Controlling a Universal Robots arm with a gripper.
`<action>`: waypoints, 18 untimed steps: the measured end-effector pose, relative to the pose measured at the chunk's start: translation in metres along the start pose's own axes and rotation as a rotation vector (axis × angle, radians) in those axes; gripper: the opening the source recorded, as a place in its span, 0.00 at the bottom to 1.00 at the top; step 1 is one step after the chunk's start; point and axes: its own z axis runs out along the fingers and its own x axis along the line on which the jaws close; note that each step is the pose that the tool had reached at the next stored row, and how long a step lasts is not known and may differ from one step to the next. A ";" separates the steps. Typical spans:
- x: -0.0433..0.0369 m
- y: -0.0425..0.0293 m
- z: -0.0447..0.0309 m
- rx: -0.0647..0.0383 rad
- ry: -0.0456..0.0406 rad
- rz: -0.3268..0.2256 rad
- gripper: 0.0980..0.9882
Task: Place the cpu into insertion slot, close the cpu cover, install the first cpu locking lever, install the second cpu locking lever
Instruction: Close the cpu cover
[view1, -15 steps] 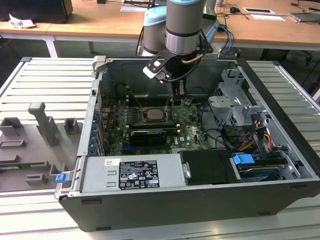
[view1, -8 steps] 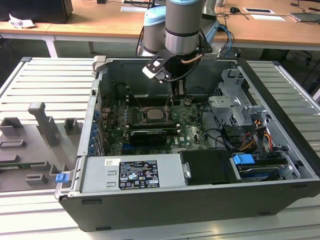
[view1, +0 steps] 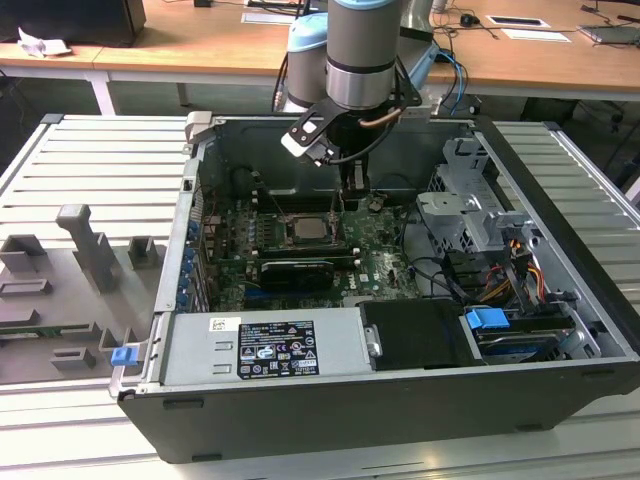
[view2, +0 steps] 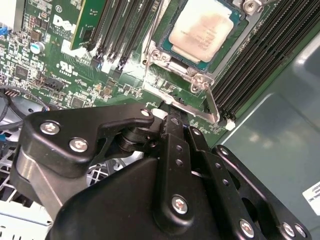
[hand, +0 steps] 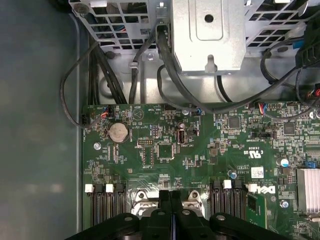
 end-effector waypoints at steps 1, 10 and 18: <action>0.0000 -0.0014 -0.0001 0.000 0.0000 0.000 0.01; -0.0005 -0.0148 0.0043 0.000 -0.0001 0.000 0.01; -0.0007 -0.0465 0.0064 0.000 0.0002 -0.002 0.01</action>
